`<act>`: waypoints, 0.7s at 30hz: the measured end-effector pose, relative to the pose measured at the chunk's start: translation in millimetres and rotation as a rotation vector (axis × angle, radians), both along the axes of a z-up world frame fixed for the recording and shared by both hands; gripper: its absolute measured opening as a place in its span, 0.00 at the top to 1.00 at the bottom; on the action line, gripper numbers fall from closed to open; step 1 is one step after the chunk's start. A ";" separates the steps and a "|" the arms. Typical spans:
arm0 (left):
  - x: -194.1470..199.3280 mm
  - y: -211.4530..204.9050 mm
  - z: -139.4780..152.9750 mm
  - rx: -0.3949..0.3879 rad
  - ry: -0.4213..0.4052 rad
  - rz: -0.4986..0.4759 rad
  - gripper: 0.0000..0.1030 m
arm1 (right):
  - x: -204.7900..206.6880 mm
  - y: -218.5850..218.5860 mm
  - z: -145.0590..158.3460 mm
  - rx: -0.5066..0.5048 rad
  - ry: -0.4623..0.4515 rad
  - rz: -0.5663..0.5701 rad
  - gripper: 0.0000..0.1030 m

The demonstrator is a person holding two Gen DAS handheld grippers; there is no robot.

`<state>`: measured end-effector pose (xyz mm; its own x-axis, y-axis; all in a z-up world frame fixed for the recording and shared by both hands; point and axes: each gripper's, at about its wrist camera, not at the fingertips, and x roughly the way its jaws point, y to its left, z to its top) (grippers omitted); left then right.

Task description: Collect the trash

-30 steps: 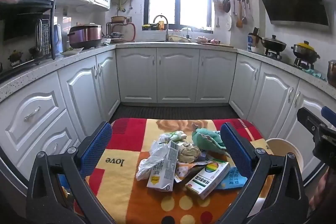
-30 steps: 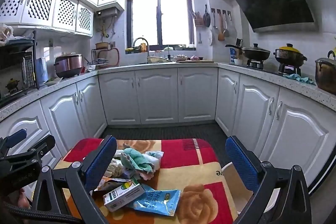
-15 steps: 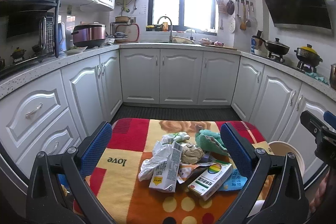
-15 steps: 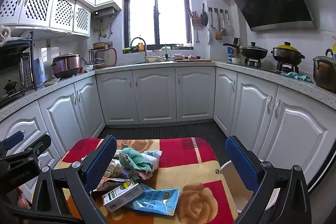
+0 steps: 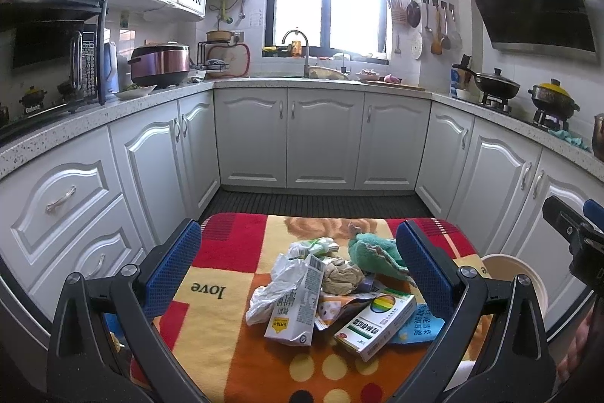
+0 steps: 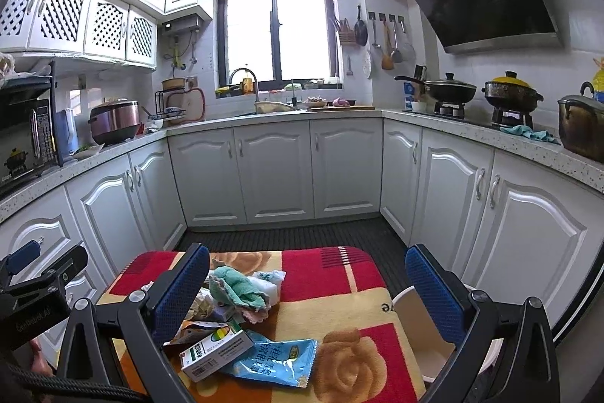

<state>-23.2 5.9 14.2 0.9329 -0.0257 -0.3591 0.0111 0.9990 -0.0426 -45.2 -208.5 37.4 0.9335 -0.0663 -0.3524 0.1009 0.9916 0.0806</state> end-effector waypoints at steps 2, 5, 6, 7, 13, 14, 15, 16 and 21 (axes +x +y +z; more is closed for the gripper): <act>-0.1 0.5 0.2 -0.002 0.000 0.001 0.00 | 0.1 -0.3 -0.3 0.000 0.004 -0.001 0.00; -0.6 -1.8 -0.8 0.003 0.003 0.002 0.00 | -1.4 -0.9 -1.1 0.001 0.004 -0.001 0.00; -0.4 -1.9 -1.2 0.002 0.005 0.002 0.00 | -0.7 -0.6 -0.6 0.000 0.005 -0.002 0.00; -0.7 -2.7 -1.4 0.001 0.005 0.002 0.00 | -1.0 -1.0 -0.9 0.000 0.007 -0.001 0.00; -0.9 -3.7 -2.9 0.003 0.007 0.004 0.00 | -0.9 -2.1 -0.9 0.000 0.012 -0.004 0.00; -0.9 -3.8 -3.0 0.004 0.007 0.004 0.00 | -1.5 -2.7 -0.9 -0.002 0.010 -0.005 0.00; -0.8 -3.7 -3.0 0.004 0.007 0.005 0.00 | -1.1 -2.9 -1.2 -0.003 0.009 -0.007 0.00; -0.7 -3.8 -3.1 0.006 0.007 0.005 0.00 | -0.6 -3.4 -1.2 -0.004 0.009 -0.008 0.00; 0.0 -6.7 -6.9 0.020 0.015 0.006 0.00 | -0.2 -6.0 -2.2 -0.001 0.013 -0.014 0.00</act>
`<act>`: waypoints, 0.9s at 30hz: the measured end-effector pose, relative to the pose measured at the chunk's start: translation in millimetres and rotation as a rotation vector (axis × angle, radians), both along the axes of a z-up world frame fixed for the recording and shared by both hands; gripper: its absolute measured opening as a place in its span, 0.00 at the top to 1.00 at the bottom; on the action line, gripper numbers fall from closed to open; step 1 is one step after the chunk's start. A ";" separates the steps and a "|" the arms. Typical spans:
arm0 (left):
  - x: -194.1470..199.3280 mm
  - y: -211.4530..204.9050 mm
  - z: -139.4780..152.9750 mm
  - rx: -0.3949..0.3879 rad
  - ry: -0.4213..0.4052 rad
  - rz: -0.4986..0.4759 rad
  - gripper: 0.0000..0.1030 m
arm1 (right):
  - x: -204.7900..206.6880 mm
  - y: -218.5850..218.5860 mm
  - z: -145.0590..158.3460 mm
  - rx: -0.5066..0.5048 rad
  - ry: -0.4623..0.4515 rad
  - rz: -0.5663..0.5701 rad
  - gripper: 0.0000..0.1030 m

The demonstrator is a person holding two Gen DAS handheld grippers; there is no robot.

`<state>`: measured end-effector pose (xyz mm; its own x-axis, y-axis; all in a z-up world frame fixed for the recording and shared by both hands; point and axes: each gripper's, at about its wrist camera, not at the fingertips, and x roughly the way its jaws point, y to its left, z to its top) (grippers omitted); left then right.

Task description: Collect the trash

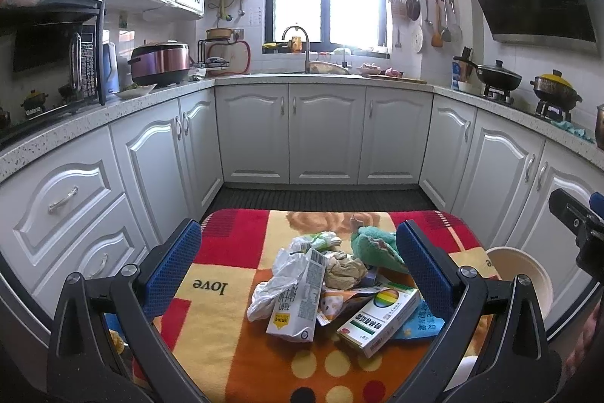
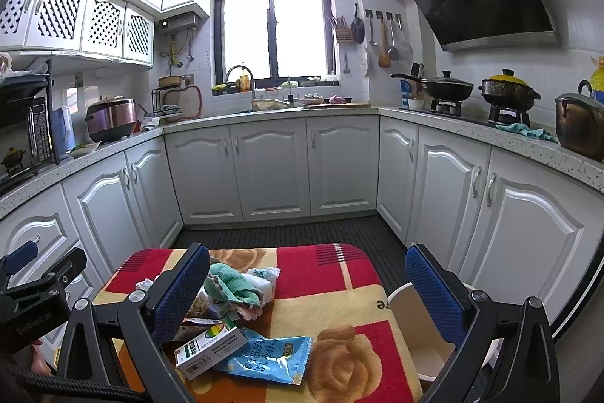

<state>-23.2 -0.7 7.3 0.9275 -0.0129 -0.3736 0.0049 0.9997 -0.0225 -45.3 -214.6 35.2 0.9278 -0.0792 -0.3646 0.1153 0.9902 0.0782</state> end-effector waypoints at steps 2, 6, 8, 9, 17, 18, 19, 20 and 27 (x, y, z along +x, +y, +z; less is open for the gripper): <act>0.2 -0.6 -0.3 -0.002 0.002 -0.002 0.00 | 0.3 -0.7 0.1 0.000 0.002 -0.002 0.00; -0.2 -1.8 1.3 -0.004 -0.005 -0.003 0.00 | -0.1 0.6 0.8 0.000 0.001 -0.004 0.00; -0.9 -2.0 2.2 -0.003 -0.009 -0.003 0.00 | 0.0 0.0 0.6 -0.002 0.001 -0.006 0.00; -1.5 -2.1 2.6 -0.003 -0.011 -0.003 0.00 | 0.4 -0.1 0.9 0.001 0.002 -0.005 0.00; -0.5 -3.2 4.5 -0.004 -0.007 0.001 0.00 | 0.1 -2.2 1.1 0.002 -0.002 -0.008 0.00; -0.5 -2.9 4.7 -0.006 -0.007 0.002 0.00 | -0.1 -2.3 1.0 0.001 -0.001 -0.007 0.00; -0.5 -2.9 4.7 -0.006 -0.007 0.002 0.00 | 0.0 -2.2 0.8 0.000 0.000 -0.007 0.00; -0.8 -3.0 4.9 -0.007 -0.008 0.002 0.00 | 0.2 -2.7 0.6 0.000 0.001 -0.007 0.00; 1.8 -1.7 3.6 -0.014 0.008 0.004 0.00 | 1.1 -1.5 -1.1 -0.004 0.008 -0.008 0.00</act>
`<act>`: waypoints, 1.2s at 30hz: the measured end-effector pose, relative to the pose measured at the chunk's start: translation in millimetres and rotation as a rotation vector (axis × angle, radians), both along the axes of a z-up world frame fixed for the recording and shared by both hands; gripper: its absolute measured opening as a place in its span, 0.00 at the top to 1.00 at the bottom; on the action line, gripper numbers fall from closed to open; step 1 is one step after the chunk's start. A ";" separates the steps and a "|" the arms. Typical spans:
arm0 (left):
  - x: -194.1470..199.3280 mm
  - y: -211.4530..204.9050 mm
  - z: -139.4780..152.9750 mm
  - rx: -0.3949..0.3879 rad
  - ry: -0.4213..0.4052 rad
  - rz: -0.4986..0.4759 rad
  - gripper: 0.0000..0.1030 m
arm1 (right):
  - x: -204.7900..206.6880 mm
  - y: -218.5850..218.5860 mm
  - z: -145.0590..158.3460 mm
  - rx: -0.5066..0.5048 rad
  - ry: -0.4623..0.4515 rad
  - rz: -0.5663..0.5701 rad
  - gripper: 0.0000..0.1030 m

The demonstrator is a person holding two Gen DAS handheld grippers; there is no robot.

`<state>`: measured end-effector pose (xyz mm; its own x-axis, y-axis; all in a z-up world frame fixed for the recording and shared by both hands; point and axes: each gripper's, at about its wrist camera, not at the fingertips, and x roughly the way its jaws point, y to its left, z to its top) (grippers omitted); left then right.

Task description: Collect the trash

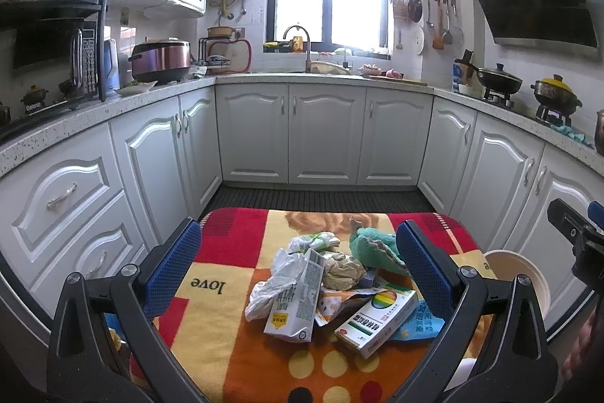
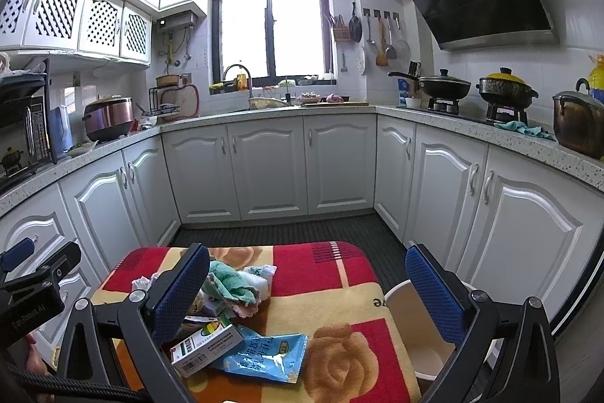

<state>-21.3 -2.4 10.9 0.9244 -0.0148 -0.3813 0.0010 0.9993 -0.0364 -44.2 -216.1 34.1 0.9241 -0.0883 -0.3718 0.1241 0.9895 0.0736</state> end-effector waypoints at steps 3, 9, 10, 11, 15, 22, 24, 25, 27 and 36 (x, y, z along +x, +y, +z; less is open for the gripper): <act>-0.1 2.1 -0.7 -0.007 0.006 0.005 0.00 | 1.0 0.0 -1.4 0.000 0.005 0.001 0.00; -1.6 1.7 -1.7 -0.002 0.005 0.011 0.00 | 0.9 -0.6 -3.8 -0.004 0.007 -0.002 0.00; -1.0 1.9 -2.0 -0.004 0.006 0.011 0.00 | 1.8 -0.3 -4.3 -0.004 0.010 -0.001 0.00; -1.1 2.0 -2.1 -0.004 0.006 0.010 0.00 | 2.0 -0.6 -5.3 -0.003 0.012 -0.001 0.00; -0.6 1.9 -2.7 -0.001 0.008 0.012 0.00 | 1.3 -0.7 -8.8 -0.001 0.015 -0.002 0.00; -0.4 2.0 -2.7 0.001 0.009 0.012 0.00 | 2.2 -2.3 -7.6 -0.002 0.012 -0.006 0.00; 0.0 2.6 -3.8 0.004 0.011 0.014 0.00 | 1.9 -2.6 -7.7 -0.005 0.014 -0.007 0.00; 0.3 3.0 -4.3 0.006 0.012 0.015 0.00 | 1.8 -1.9 -7.3 -0.007 0.015 -0.008 0.00; 0.7 3.1 -4.9 0.011 0.013 0.018 0.00 | 1.7 -2.6 -7.5 -0.006 0.014 -0.007 0.00; 1.6 2.6 -6.0 0.012 0.016 0.017 0.00 | 3.1 -1.3 -6.1 -0.017 0.018 -0.005 0.00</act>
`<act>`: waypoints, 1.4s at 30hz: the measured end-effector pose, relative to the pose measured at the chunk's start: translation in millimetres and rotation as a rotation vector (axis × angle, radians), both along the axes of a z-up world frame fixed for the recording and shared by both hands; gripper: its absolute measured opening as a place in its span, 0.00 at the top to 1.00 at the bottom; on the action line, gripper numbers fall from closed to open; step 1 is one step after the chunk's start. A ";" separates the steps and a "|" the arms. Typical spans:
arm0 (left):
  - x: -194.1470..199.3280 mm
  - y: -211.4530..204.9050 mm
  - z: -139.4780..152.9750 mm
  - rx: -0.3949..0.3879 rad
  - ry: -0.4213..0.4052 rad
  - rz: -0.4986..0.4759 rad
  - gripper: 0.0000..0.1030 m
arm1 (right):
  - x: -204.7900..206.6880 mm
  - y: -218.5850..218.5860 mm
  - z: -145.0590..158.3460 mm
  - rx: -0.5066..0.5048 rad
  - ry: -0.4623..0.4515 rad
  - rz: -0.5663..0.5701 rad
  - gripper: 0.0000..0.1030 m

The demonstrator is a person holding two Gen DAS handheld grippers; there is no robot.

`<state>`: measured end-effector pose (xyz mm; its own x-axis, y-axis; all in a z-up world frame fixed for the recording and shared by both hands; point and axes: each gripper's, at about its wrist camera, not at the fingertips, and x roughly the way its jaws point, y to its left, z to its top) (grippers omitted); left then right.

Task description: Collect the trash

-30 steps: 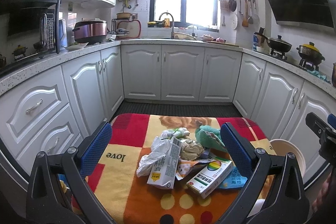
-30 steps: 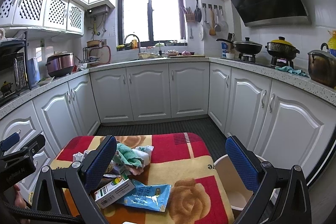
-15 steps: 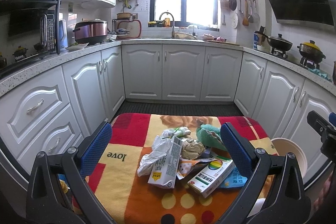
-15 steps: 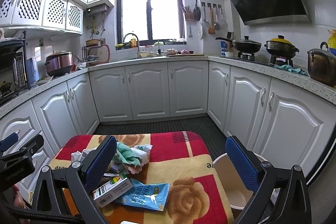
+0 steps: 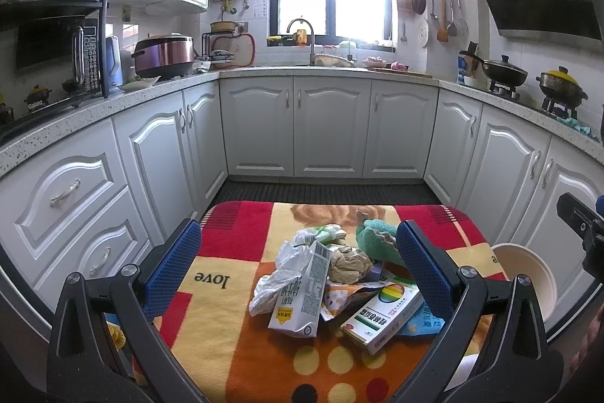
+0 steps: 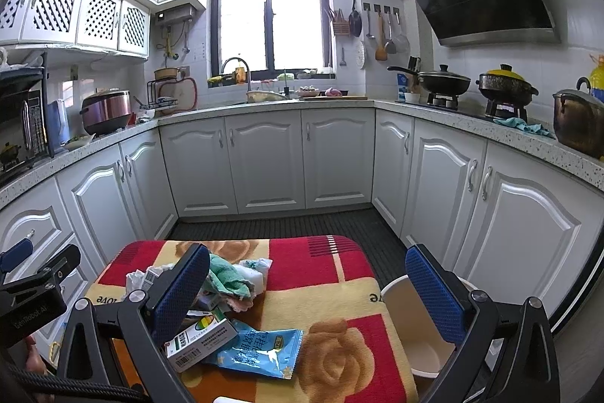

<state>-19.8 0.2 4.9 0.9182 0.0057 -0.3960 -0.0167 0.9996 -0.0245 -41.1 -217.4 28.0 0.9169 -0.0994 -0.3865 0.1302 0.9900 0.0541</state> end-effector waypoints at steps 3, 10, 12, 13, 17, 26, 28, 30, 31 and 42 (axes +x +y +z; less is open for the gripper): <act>0.0 1.4 -0.8 -0.004 0.001 0.001 0.00 | 0.2 0.1 0.1 0.000 0.000 0.000 0.00; 0.0 -1.0 -4.5 -0.001 0.001 -0.004 0.00 | -0.1 -1.3 0.2 0.013 0.001 -0.003 0.00; 0.0 -2.0 -5.3 0.000 0.001 -0.005 0.00 | -0.2 -1.3 0.0 0.012 0.003 -0.003 0.00; 0.3 -2.3 -5.4 0.001 0.003 -0.006 0.00 | -0.2 -1.6 0.1 0.012 0.002 -0.003 0.00; 0.6 -3.3 -6.1 0.004 0.008 -0.007 0.00 | 0.7 -2.9 -1.4 0.008 0.007 -0.004 0.00; 1.4 -3.7 -6.7 0.002 0.015 -0.012 0.00 | 2.3 -4.0 -3.6 0.003 0.014 -0.002 0.00; 1.7 -4.1 -7.7 0.006 0.018 -0.009 0.00 | 2.6 -3.8 -4.0 0.002 0.018 -0.002 0.00; 1.9 -4.6 -8.1 0.009 0.020 -0.010 0.00 | 2.2 -4.2 -5.1 0.003 0.019 -0.001 0.00; 1.8 -4.8 -8.4 0.009 0.021 -0.011 0.00 | 2.2 -3.9 -5.2 0.002 0.019 -0.001 0.00; 3.3 -4.7 -9.7 0.002 0.034 0.000 0.00 | 3.3 -5.5 -9.1 -0.001 0.027 0.000 0.00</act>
